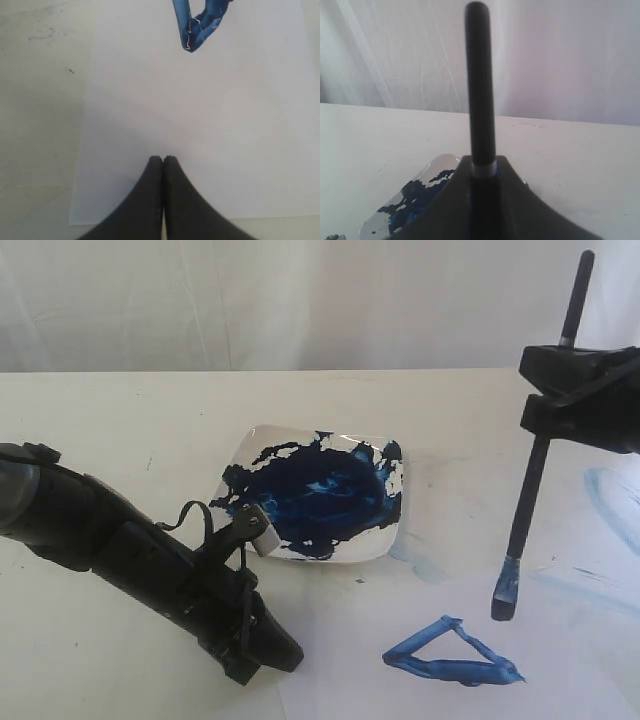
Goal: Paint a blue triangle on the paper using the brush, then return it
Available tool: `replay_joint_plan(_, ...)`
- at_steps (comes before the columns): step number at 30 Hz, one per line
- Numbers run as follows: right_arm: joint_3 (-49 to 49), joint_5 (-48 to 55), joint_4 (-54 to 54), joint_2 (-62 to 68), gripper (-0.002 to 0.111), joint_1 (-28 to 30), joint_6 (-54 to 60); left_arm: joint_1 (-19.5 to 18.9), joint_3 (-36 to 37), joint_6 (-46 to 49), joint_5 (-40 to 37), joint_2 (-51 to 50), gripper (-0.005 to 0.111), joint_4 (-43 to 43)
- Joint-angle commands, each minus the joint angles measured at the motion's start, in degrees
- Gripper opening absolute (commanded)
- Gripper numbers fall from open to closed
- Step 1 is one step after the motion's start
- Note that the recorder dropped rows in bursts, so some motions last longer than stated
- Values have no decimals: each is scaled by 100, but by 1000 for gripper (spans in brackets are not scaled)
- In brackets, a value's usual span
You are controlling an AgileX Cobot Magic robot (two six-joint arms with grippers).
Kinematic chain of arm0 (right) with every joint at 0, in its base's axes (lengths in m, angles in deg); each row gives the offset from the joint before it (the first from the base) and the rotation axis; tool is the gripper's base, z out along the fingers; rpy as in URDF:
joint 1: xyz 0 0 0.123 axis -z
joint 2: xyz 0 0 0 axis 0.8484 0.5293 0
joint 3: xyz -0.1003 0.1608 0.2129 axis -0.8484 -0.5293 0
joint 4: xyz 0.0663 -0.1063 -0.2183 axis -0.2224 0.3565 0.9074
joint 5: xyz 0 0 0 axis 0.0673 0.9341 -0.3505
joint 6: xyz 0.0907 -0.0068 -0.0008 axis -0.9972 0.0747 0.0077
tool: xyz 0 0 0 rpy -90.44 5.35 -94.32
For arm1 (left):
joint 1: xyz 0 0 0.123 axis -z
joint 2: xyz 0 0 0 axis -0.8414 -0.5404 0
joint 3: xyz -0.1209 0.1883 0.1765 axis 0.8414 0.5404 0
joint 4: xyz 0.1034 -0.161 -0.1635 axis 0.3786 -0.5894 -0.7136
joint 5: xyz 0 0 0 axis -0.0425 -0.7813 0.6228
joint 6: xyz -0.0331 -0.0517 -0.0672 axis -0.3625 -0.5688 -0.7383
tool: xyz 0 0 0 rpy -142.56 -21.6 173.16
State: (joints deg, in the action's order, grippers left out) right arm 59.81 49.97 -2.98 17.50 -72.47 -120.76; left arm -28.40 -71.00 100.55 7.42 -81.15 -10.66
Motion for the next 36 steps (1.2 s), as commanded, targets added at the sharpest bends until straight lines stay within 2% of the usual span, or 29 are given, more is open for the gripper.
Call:
replay_joint_plan(1,36,180,-36,-176,0,14,-53,35,-77,-30,-252,208,0,130)
replay_joint_plan(6,36,335,-36,-391,0,14,-101,22,-504,-633,-1189,786,0,943)
replay_joint_plan(10,36,335,-36,-576,0,14,-101,22,-839,-2091,-1298,1495,0,2149)
replay_joint_plan(15,36,335,-36,-798,0,14,-113,-53,-917,-3174,-684,2722,0,3331)
replay_joint_plan(22,36,323,-10,-1115,0,14,-977,-652,-847,-4306,-109,4528,0,4351)
replay_joint_plan(28,36,274,3,-1328,0,14,-2502,-1141,-79,-4417,367,5615,0,4464)
replay_joint_plan(36,36,-104,3,-1328,0,14,-3442,-1227,1594,-4530,2332,6533,0,4520)
